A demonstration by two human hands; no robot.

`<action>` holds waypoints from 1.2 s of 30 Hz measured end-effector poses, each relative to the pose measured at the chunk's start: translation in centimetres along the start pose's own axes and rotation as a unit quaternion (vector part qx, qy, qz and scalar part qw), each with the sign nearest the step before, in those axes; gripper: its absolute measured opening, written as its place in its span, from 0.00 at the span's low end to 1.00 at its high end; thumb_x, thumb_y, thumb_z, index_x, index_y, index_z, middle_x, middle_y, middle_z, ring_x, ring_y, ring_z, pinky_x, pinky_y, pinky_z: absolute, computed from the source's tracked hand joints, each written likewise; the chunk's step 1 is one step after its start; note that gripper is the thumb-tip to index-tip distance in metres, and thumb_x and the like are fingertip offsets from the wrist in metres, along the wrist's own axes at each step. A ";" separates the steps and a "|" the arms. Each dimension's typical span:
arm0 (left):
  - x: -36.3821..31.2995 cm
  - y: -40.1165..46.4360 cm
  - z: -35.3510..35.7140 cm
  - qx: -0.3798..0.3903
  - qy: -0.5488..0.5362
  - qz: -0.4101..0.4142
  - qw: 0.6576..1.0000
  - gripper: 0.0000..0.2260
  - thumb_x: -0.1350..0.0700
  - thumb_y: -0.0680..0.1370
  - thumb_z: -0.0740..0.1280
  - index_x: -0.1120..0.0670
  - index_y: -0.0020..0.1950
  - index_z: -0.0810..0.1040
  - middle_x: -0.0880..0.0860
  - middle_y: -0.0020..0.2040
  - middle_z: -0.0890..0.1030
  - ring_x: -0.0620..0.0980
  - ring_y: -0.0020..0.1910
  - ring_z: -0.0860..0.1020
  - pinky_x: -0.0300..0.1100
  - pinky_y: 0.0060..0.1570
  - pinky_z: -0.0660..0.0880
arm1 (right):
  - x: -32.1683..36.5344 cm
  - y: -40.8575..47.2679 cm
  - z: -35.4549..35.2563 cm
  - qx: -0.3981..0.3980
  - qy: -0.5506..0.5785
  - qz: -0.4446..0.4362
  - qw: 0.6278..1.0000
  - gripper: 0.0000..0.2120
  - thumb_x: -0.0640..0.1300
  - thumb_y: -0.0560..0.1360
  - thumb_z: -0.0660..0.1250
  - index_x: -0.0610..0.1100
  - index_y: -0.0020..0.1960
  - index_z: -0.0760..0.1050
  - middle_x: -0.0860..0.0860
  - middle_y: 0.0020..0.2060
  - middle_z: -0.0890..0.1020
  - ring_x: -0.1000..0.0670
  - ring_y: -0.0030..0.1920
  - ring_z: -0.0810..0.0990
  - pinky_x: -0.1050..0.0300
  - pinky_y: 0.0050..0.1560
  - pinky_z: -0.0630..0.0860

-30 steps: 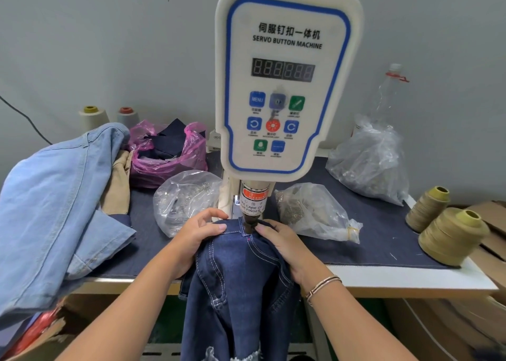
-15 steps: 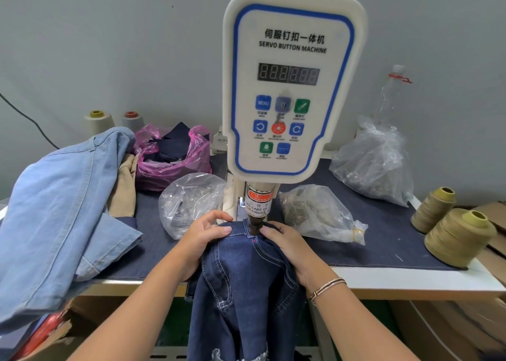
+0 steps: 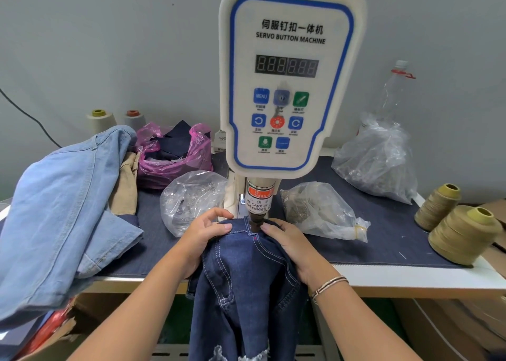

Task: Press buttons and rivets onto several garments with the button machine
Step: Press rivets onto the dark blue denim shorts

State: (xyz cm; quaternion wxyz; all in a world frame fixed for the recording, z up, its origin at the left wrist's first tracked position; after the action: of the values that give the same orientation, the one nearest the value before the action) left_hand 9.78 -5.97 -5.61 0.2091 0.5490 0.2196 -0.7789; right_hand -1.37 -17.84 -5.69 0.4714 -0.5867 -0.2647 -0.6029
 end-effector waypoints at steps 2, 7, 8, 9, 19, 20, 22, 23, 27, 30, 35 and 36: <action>0.0 0.0 0.0 0.000 0.001 0.002 1.000 0.14 0.60 0.67 0.71 0.56 0.51 0.76 0.62 0.48 0.82 0.57 0.43 0.81 0.45 0.44 0.79 | -0.1 0.0 0.0 -0.001 -0.002 0.000 1.000 0.11 0.47 0.76 0.67 0.43 0.54 0.81 0.45 0.49 0.85 0.48 0.51 0.83 0.60 0.46 0.78; -0.1 0.0 0.1 0.006 -0.007 0.007 1.000 0.13 0.61 0.67 0.70 0.57 0.51 0.76 0.62 0.48 0.82 0.56 0.43 0.82 0.43 0.42 0.80 | -0.1 0.0 0.0 -0.006 -0.002 0.001 1.000 0.11 0.47 0.75 0.68 0.43 0.54 0.81 0.45 0.49 0.85 0.48 0.50 0.84 0.60 0.45 0.78; -0.2 -0.1 0.1 0.006 -0.007 0.008 1.000 0.13 0.61 0.67 0.70 0.57 0.51 0.76 0.62 0.48 0.82 0.55 0.43 0.82 0.43 0.42 0.80 | 0.0 0.0 0.0 -0.008 -0.004 0.001 1.000 0.11 0.47 0.76 0.68 0.43 0.55 0.81 0.45 0.49 0.85 0.48 0.50 0.84 0.60 0.45 0.78; -0.2 -0.1 0.1 0.006 -0.004 0.008 1.000 0.14 0.60 0.67 0.70 0.56 0.51 0.76 0.62 0.48 0.82 0.55 0.42 0.82 0.43 0.42 0.80 | 0.0 -0.1 0.0 -0.009 -0.005 0.000 1.000 0.11 0.47 0.76 0.68 0.43 0.55 0.81 0.45 0.49 0.85 0.48 0.50 0.84 0.61 0.45 0.78; -0.7 -2.1 2.1 0.122 0.094 -0.012 0.988 0.19 0.56 0.68 0.72 0.51 0.58 0.76 0.61 0.50 0.83 0.57 0.47 0.81 0.45 0.46 0.77 | 0.4 -3.9 0.4 -0.006 -0.032 0.019 0.999 0.10 0.46 0.79 0.63 0.53 0.58 0.77 0.51 0.51 0.84 0.52 0.53 0.82 0.58 0.53 0.78; -0.8 -2.5 2.4 0.137 0.116 -0.014 0.984 0.18 0.54 0.68 0.72 0.50 0.57 0.77 0.61 0.51 0.82 0.57 0.48 0.81 0.45 0.48 0.76 | 0.3 -4.6 0.6 -0.002 -0.030 0.019 0.999 0.10 0.46 0.79 0.63 0.54 0.58 0.77 0.51 0.51 0.84 0.52 0.53 0.82 0.58 0.51 0.78; -1.4 -3.4 3.1 0.157 0.169 -0.014 0.973 0.14 0.48 0.70 0.72 0.50 0.54 0.78 0.58 0.48 0.83 0.53 0.46 0.81 0.42 0.48 0.76 | 0.2 -5.9 1.3 0.011 -0.020 0.008 1.000 0.10 0.44 0.79 0.63 0.55 0.56 0.77 0.50 0.52 0.84 0.51 0.52 0.83 0.59 0.48 0.77; -1.9 -3.9 3.5 0.162 0.204 -0.008 0.966 0.12 0.44 0.70 0.71 0.49 0.49 0.79 0.53 0.43 0.83 0.48 0.41 0.80 0.38 0.45 0.74 | 0.3 -6.4 1.7 0.018 -0.011 -0.003 1.000 0.10 0.43 0.79 0.63 0.55 0.56 0.78 0.50 0.52 0.84 0.51 0.51 0.83 0.60 0.47 0.77; -3.3 -4.8 5.4 0.198 0.293 0.023 0.935 0.04 0.46 0.73 0.71 0.44 0.40 0.81 0.43 0.36 0.78 0.39 0.37 0.76 0.32 0.41 0.71 | 1.4 -7.5 3.2 0.012 -0.019 -0.041 0.999 0.10 0.44 0.78 0.63 0.58 0.53 0.78 0.52 0.49 0.84 0.54 0.49 0.83 0.63 0.44 0.77; -3.1 -5.3 5.9 0.227 0.256 0.001 0.940 0.08 0.55 0.77 0.68 0.56 0.53 0.79 0.51 0.46 0.83 0.47 0.47 0.81 0.38 0.48 0.75 | 1.9 -7.9 3.6 0.009 -0.093 -0.057 0.994 0.09 0.48 0.77 0.64 0.62 0.54 0.74 0.59 0.48 0.83 0.58 0.50 0.82 0.63 0.48 0.78; -6.0 -5.7 2.8 0.165 0.186 0.020 0.968 0.05 0.55 0.73 0.69 0.49 0.37 0.78 0.49 0.35 0.79 0.45 0.36 0.78 0.32 0.37 0.73 | 6.1 -8.4 -1.7 -0.143 -0.215 -0.186 0.948 0.06 0.44 0.77 0.65 0.56 0.48 0.77 0.55 0.44 0.82 0.56 0.49 0.79 0.62 0.51 0.73; -6.8 -5.3 1.2 0.116 0.195 0.039 0.973 0.06 0.54 0.71 0.71 0.51 0.35 0.77 0.51 0.34 0.77 0.46 0.35 0.76 0.34 0.36 0.71 | 7.6 -8.8 -3.9 -0.212 -0.262 -0.227 0.914 0.06 0.43 0.77 0.65 0.53 0.46 0.78 0.56 0.45 0.81 0.55 0.49 0.77 0.61 0.51 0.72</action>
State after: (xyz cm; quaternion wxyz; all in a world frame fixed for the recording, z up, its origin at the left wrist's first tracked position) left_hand 8.00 -1.76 1.82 0.1275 0.7192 0.1427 -0.6679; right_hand -9.84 -19.53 2.97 0.1006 -0.7339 -0.3703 -0.5604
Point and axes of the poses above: each hand's wrist, its own y-axis towards the middle knuckle, its own z-axis out of the palm, x = y × z, the point moved 8 cm from there along y, towards the middle knuckle
